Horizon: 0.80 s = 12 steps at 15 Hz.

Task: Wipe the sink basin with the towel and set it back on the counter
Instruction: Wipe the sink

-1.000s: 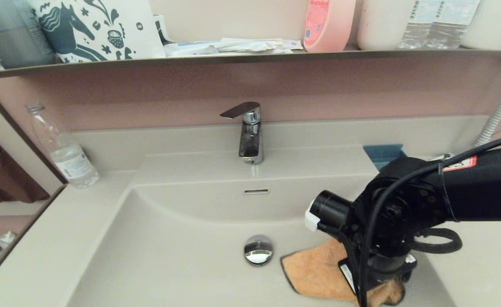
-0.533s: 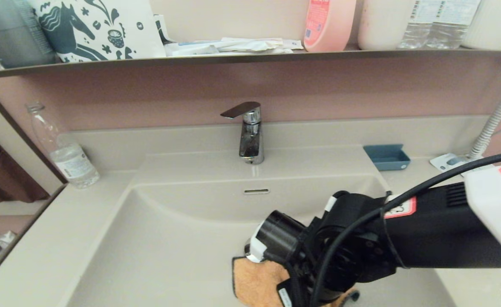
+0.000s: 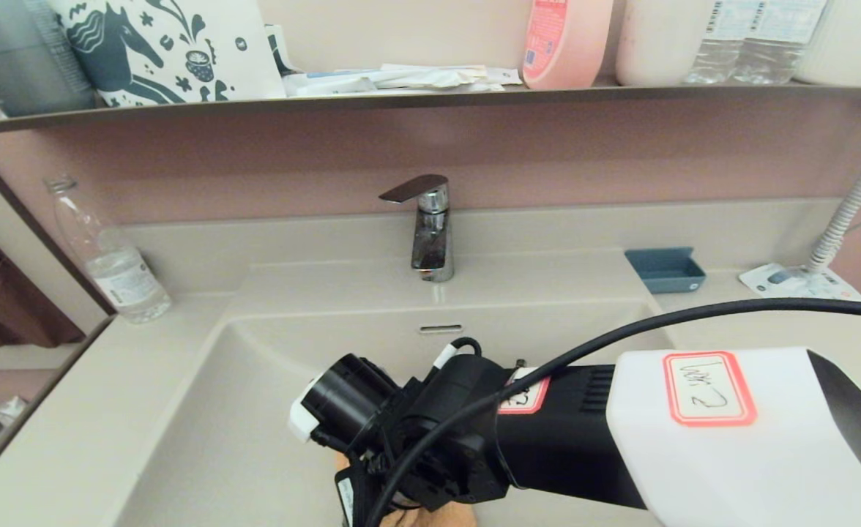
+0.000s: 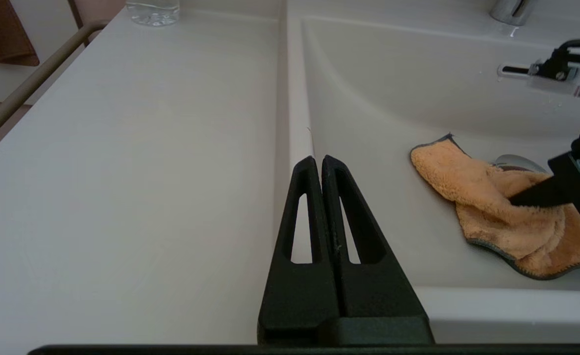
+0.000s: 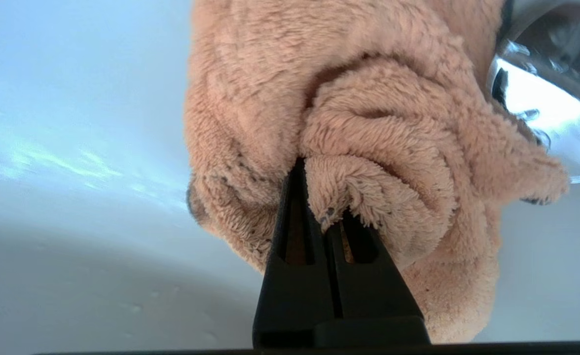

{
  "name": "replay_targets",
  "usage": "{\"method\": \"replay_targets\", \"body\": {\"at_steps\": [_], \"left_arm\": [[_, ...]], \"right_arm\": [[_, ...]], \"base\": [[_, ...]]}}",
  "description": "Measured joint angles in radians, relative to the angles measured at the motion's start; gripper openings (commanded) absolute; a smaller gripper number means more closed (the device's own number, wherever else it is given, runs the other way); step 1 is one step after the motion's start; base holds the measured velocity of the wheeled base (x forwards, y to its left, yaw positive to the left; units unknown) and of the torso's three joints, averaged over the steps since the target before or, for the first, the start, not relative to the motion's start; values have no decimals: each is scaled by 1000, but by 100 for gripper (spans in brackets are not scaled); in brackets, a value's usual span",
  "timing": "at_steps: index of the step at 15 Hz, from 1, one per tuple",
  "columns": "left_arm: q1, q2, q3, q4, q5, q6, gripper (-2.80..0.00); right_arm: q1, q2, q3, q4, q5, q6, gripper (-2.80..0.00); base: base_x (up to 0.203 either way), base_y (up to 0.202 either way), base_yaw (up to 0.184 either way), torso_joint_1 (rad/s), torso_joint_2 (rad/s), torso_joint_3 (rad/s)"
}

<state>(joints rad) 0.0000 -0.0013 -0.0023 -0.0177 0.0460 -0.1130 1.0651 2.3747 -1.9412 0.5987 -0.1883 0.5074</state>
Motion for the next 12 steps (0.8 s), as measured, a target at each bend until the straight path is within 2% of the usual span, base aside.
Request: {"method": "replay_targets", "body": {"at_steps": [3,8,10,12], "left_arm": [[0,0,0,0,-1,0,-280],[0,0,0,0,-1,0,-280],[0,0,0,-1,-1,0,-280],[0,0,0,0,-1,-1,-280]], "right_arm": [[-11,-48,48,-2,-44,9,-280],[-55,-332,413,-16,-140,38,-280],[-97,-438,562,-88,-171,38,-280],[-123,-501,686,-273,-194,19,-280]], "base": [[0,0,0,0,0,0],[0,0,0,0,0,0],[0,0,0,0,0,0],[0,0,0,0,0,0]]}}
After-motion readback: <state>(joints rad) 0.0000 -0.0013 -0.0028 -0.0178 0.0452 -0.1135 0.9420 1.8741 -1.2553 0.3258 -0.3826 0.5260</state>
